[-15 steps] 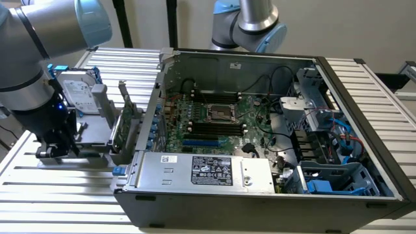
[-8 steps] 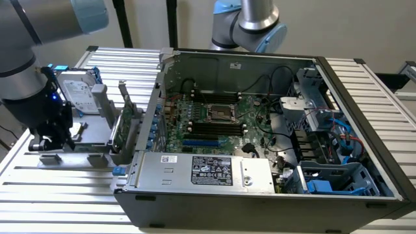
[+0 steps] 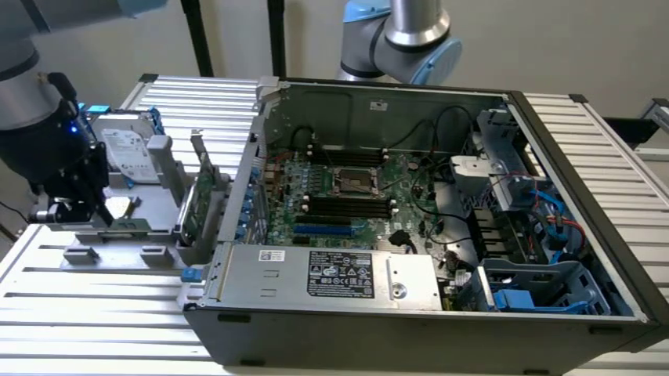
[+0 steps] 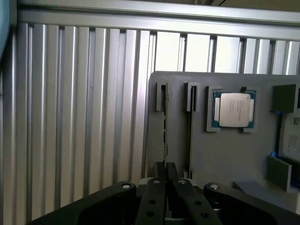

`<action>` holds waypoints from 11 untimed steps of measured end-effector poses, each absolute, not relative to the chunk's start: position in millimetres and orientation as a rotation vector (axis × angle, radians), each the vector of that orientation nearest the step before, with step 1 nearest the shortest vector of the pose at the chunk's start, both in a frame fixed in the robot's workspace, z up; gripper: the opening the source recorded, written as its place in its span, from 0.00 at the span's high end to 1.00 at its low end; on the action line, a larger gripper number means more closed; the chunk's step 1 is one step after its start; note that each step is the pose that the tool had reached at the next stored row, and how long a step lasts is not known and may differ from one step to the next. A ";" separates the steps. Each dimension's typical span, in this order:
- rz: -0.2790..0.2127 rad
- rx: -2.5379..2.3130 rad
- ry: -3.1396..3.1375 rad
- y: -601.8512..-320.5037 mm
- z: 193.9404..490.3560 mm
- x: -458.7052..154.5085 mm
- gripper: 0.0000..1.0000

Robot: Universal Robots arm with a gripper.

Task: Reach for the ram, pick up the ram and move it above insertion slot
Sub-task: 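Pick up the ram and move it above insertion slot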

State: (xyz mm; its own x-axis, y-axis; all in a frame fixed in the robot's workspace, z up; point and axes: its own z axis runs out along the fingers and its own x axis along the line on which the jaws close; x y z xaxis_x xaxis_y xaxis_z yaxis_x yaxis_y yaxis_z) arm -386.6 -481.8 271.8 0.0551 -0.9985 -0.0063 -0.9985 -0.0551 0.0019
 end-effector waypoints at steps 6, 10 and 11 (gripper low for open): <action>0.009 -2.279 2.157 -481.7 299.0 -371.5 0.87; 0.009 -2.279 2.158 -481.7 317.1 -353.5 0.87; 0.009 -2.279 2.158 -481.7 322.0 -348.6 0.87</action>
State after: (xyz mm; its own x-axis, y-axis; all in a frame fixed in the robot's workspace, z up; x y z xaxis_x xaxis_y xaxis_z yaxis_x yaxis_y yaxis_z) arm -348.6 -481.7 322.0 0.0548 -0.9985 -0.0065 -0.9985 -0.0548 0.0019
